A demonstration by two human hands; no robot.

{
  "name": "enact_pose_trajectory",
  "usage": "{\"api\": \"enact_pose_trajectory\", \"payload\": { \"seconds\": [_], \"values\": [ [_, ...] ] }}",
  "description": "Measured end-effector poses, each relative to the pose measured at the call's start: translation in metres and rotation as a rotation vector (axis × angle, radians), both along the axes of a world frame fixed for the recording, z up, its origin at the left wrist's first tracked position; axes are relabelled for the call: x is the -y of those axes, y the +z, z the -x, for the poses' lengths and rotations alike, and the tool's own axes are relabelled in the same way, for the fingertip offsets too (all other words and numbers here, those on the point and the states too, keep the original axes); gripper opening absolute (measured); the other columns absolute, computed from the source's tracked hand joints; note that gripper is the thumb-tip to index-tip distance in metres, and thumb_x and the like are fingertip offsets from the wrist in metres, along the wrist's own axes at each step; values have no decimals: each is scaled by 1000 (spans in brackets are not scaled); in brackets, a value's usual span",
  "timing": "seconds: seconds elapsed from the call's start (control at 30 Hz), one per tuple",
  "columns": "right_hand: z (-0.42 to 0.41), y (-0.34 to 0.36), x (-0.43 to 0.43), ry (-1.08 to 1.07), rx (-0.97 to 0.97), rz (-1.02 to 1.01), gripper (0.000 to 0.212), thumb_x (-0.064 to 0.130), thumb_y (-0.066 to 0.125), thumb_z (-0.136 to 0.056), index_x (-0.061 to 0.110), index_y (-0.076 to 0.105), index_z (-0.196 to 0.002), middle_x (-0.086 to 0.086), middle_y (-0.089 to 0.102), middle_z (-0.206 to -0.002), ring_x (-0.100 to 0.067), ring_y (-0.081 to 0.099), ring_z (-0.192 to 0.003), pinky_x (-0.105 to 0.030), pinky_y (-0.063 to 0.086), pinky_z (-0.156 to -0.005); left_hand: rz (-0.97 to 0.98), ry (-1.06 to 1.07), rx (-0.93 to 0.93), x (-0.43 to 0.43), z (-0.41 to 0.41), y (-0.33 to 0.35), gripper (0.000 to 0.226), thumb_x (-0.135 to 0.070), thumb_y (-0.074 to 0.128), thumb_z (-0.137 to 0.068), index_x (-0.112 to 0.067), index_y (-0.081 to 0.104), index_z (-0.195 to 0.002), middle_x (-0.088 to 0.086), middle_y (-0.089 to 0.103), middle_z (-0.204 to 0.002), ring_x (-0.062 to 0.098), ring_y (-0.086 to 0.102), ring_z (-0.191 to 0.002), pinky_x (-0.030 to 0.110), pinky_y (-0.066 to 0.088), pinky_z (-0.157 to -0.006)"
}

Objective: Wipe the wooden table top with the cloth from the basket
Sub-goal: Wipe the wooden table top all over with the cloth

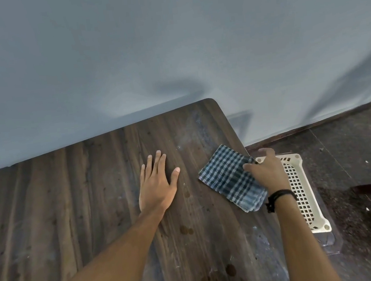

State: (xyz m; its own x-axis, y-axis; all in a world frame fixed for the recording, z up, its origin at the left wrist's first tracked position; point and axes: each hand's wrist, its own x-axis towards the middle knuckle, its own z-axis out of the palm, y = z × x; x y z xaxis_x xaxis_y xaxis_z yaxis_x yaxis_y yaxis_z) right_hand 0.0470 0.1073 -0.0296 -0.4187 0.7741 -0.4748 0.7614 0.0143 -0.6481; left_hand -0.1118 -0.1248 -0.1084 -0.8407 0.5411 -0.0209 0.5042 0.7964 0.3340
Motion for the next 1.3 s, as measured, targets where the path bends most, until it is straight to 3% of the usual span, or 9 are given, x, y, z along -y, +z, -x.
{"api": "enact_pose_trajectory", "payload": {
  "seconds": [0.13, 0.23, 0.43, 0.6, 0.73, 0.87, 1.03, 1.17, 1.3],
  "values": [
    [0, -5, 32, 276, 83, -587, 54, 31, 66, -90, 24, 48, -141, -12, 39, -143, -35, 42, -130, -57, 37, -110, -12, 3, -11, 0, 0, -1, 68, -61, 24, -104, -20, 25, -159, -3, 14, -168, 18, 4, -156, 40, 3, -127],
    [5, -20, 52, 519, 50, -618, 50, 38, 60, -97, 24, 51, -144, -10, 41, -152, -33, 34, -144, -59, 22, -120, -5, -1, -10, 0, 1, -2, 67, -60, 24, -104, -21, 25, -159, -4, 14, -168, 18, 4, -156, 40, 4, -127],
    [5, -52, 71, 748, 118, -534, 61, 51, 25, -107, 33, 3, -161, 6, -6, -169, -22, -14, -155, -47, -8, -123, -1, -1, -11, 1, -1, -1, 67, -60, 23, -105, -21, 24, -159, -3, 13, -168, 18, 3, -156, 40, 5, -127],
    [32, -48, 72, 631, 210, -512, 58, 47, 17, -109, 29, 5, -162, 3, -3, -169, -24, -6, -156, -48, 12, -123, 9, -5, -5, 0, 0, 0, 69, -61, 20, -104, -21, 23, -159, -3, 12, -169, 18, 3, -156, 41, 5, -127],
    [17, -50, 53, 752, 98, -616, 55, 50, 36, -106, 33, 30, -157, 11, 22, -165, -23, 22, -150, -46, 26, -117, 16, -9, 2, 1, 1, 0, 69, -61, 19, -104, -21, 22, -160, -3, 10, -169, 18, 1, -156, 41, 4, -127],
    [18, -62, 40, 594, 160, -656, 61, 60, 23, -103, 36, 22, -159, 11, 13, -167, -21, 13, -154, -52, 11, -120, 16, -15, 1, 1, 1, -1, 70, -62, 17, -103, -21, 21, -160, -3, 10, -169, 18, 0, -156, 41, 4, -127],
    [19, -75, 69, 780, 164, -734, 59, 61, 14, -104, 43, 1, -159, 8, -9, -167, -23, -10, -155, -61, -12, -120, 20, -18, 23, 2, 1, 3, 68, -62, 18, -104, -23, 19, -160, -4, 7, -169, 17, -3, -156, 41, 3, -127],
    [50, -71, 36, 466, 265, -596, 61, 61, 12, -103, 43, -7, -158, 3, -13, -168, -25, -16, -154, -62, -8, -120, 53, -66, -5, 1, 1, 3, 64, -63, 16, -104, -33, 14, -160, -6, 6, -169, 21, -4, -156, 45, 2, -127],
    [80, -68, 43, 668, 174, -647, 60, 60, 13, -103, 42, -4, -159, 5, -10, -168, -23, -12, -155, -54, -12, -122, 108, -85, -6, 2, 3, 5, 61, -64, 14, -103, -41, 10, -159, -7, -2, -168, 21, -9, -155, 45, -2, -126]
  ]
}}
